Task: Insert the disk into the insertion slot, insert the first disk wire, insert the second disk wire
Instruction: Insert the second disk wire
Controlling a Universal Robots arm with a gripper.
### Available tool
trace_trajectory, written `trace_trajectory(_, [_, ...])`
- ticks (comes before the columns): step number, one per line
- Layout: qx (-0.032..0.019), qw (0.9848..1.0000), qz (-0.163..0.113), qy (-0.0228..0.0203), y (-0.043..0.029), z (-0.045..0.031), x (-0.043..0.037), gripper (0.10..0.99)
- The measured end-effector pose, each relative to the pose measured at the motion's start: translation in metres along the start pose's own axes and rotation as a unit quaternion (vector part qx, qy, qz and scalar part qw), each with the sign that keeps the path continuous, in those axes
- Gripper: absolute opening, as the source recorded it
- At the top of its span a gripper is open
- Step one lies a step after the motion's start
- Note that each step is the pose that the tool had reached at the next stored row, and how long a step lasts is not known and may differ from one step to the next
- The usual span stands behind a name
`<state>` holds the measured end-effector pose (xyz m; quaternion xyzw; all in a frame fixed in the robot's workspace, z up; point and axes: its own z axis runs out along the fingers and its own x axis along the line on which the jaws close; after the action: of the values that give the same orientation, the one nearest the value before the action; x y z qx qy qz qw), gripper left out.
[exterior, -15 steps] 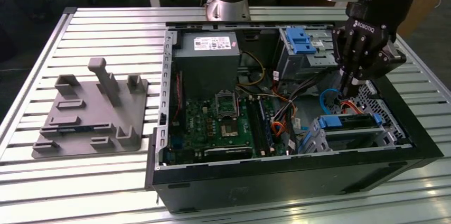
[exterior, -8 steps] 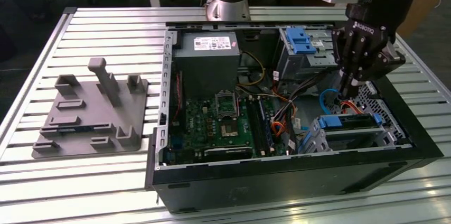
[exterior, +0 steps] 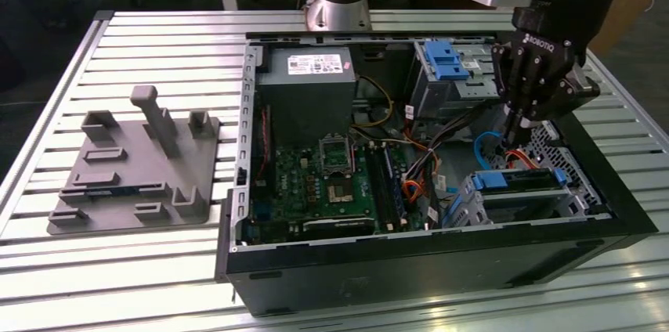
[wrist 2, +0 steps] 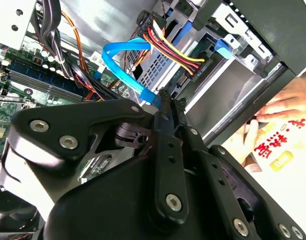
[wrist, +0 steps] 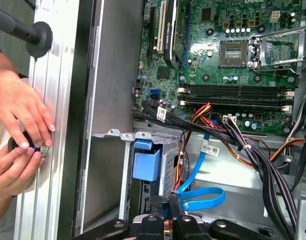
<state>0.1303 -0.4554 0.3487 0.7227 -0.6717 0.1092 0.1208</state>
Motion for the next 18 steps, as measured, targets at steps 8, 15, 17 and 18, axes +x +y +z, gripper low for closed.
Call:
trace_trajectory(8, [0.0, 1.0, 0.0, -0.0003, 0.0, 0.0003, -0.0005, 0.161])
trace_trajectory(15, [-0.004, 1.0, 0.008, -0.0004, -0.0089, 0.0, 0.0, 0.161])
trace_trajectory(17, [-0.0086, 0.9997, 0.022, -0.0008, -0.0089, 0.0, 0.0, 0.161])
trace_trajectory(18, [-0.0105, 0.9996, 0.028, -0.0011, -0.0088, 0.0, 0.0, 0.161])
